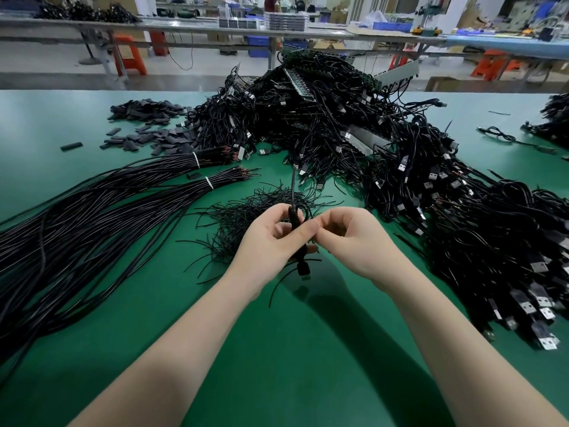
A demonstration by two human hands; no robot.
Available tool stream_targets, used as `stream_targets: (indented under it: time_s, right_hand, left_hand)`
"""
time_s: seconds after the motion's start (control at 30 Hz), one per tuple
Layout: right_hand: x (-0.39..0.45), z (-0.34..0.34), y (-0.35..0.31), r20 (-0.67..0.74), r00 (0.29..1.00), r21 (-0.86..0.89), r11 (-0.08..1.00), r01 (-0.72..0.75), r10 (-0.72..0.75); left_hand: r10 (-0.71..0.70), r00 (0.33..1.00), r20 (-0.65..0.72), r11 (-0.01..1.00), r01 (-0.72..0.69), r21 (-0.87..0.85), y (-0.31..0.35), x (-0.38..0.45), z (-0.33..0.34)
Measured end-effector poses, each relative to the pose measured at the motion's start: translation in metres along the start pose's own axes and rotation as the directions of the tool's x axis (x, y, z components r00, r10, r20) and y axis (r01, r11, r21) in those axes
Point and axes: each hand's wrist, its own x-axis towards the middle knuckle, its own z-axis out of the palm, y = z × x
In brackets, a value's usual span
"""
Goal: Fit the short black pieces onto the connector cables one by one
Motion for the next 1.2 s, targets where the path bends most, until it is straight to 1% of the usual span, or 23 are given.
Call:
stream_targets:
  time_s: [0.03, 0.13, 0.17, 0.2, 0.3, 0.33, 0.43, 0.5, 0.57, 0.63, 0.73, 0.8, 0.83, 0.93, 1.1, 1.2]
  right_hand:
    - [0.000, 0.002, 0.001, -0.001, 1.000, -0.016, 1.000, 0.005, -0.005]
    - [0.000, 0.006, 0.003, -0.013, 1.000, -0.031, 1.000, 0.006, -0.007]
    - [0.000, 0.006, 0.003, -0.018, 1.000, -0.029, 1.000, 0.003, -0.003]
    - [0.001, 0.005, 0.004, -0.022, 1.000, -0.028, 1.000, -0.004, 0.003]
    - [0.001, 0.000, 0.004, -0.033, 0.999, 0.004, 1.000, -0.030, 0.030]
    - [0.001, -0.001, 0.004, -0.030, 0.999, 0.030, 0.999, -0.040, 0.041]
    - [0.000, 0.001, 0.002, 0.004, 0.997, 0.122, 0.989, -0.082, 0.082]
    - [-0.001, 0.001, 0.001, 0.068, 0.990, 0.241, 0.961, -0.139, 0.126]
    - [-0.001, 0.000, 0.000, 0.110, 0.982, 0.290, 0.940, -0.182, 0.157]
    - [0.000, -0.002, 0.000, 0.095, 0.982, 0.241, 0.953, -0.182, 0.163]
    - [0.001, -0.003, 0.000, 0.047, 0.986, 0.101, 0.982, -0.162, 0.158]
    - [0.001, -0.003, 0.001, 0.028, 0.989, 0.035, 0.989, -0.145, 0.144]
    - [0.001, -0.003, 0.001, 0.036, 0.990, 0.057, 0.989, -0.139, 0.137]
    - [0.000, -0.004, 0.001, 0.080, 0.988, 0.226, 0.963, -0.149, 0.134]
    - [0.000, -0.009, 0.003, 0.141, 0.977, 0.378, 0.904, -0.201, 0.158]
    - [0.000, -0.011, 0.002, 0.111, 0.986, 0.404, 0.900, -0.162, 0.127]
  left_hand:
    - [0.021, 0.999, -0.030, 0.999, -0.020, 0.033, -0.001, 0.000, 0.002]
    - [0.122, 0.984, -0.126, 0.960, -0.085, 0.268, -0.004, -0.002, 0.005]
    - [0.140, 0.982, -0.130, 0.946, -0.093, 0.311, -0.005, -0.003, 0.006]
    - [0.128, 0.985, -0.120, 0.946, -0.085, 0.313, -0.004, -0.003, 0.006]
    - [0.021, 0.997, -0.080, 0.983, -0.006, 0.185, -0.004, -0.001, 0.007]
    - [0.008, 0.997, -0.078, 0.990, 0.003, 0.143, -0.004, -0.001, 0.007]
    - [0.050, 0.994, -0.095, 0.994, -0.041, 0.099, -0.005, -0.003, 0.006]
    - [0.082, 0.992, -0.091, 0.994, -0.074, 0.084, -0.004, -0.004, 0.006]
    - [0.107, 0.990, -0.090, 0.992, -0.100, 0.079, -0.001, -0.004, 0.006]
    - [0.126, 0.989, -0.081, 0.989, -0.118, 0.094, -0.001, -0.004, 0.005]
    - [0.114, 0.992, -0.056, 0.989, -0.108, 0.097, 0.000, -0.005, 0.004]
    - [0.080, 0.995, -0.057, 0.996, -0.077, 0.038, -0.001, -0.006, 0.005]
    - [0.059, 0.996, -0.062, 0.998, -0.060, -0.011, -0.001, -0.006, 0.005]
    - [0.013, 0.997, -0.072, 0.991, -0.023, -0.133, 0.000, -0.006, 0.007]
    - [-0.030, 0.997, -0.073, 0.976, 0.013, -0.219, 0.002, -0.007, 0.010]
    - [-0.052, 0.996, -0.073, 0.968, 0.033, -0.249, 0.004, -0.007, 0.010]
